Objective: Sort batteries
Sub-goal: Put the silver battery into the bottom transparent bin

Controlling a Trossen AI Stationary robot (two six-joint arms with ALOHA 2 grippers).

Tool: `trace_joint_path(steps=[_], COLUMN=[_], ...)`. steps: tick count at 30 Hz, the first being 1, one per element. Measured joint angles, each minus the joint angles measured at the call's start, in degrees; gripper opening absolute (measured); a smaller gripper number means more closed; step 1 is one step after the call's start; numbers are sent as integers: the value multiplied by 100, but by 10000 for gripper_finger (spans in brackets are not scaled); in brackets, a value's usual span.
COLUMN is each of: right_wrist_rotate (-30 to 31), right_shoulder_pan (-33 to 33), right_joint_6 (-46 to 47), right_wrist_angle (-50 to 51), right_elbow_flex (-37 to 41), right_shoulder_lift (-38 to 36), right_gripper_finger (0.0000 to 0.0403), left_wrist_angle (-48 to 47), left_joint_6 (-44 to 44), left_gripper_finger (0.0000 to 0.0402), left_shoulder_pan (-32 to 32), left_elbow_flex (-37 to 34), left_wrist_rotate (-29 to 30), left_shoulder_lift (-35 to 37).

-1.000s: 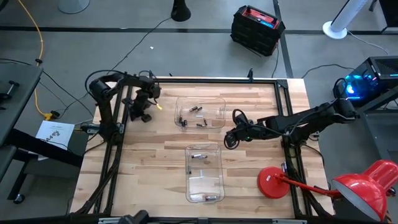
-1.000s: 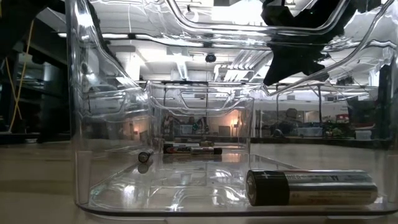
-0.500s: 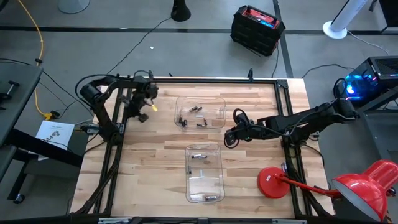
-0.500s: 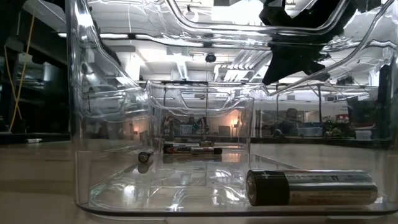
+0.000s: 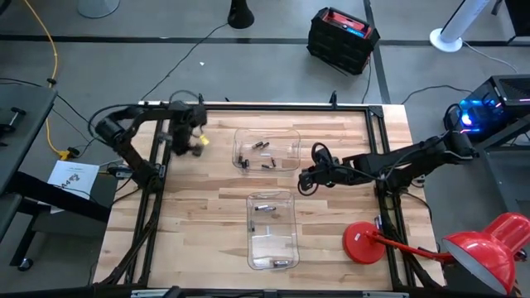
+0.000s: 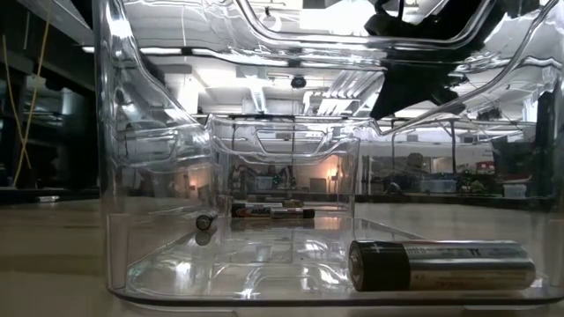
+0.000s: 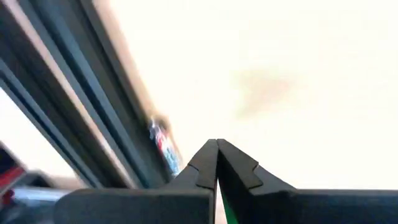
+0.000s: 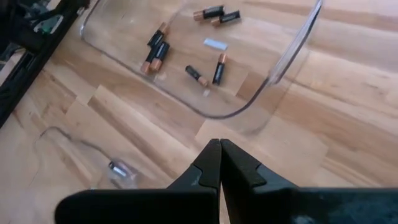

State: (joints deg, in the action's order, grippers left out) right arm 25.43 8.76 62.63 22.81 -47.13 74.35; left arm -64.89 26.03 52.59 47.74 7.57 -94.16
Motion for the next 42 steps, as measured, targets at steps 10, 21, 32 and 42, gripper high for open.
trace_joint_path(steps=[10,21,32,42], right_wrist_rotate=[-64,29,-84,-171], right_shoulder_pan=[-127,-127,-127,-173], right_joint_6=[-303,-454,-422,-415], right_wrist_angle=[21,48,129,177], right_elbow_flex=[0,0,0,0], right_shoulder_lift=[0,0,0,0], right_gripper_finger=[0,0,0,0], left_wrist_angle=[270,629,499,1479], left_joint_6=[1225,2339,2943,2960], left_gripper_finger=[0,0,0,0], left_shoulder_pan=[75,-692,-668,-192], left_elbow_flex=[-311,-1291,-1345,-1234], left_wrist_rotate=[431,89,917,1214], left_shoulder_lift=[748,999,980,987])
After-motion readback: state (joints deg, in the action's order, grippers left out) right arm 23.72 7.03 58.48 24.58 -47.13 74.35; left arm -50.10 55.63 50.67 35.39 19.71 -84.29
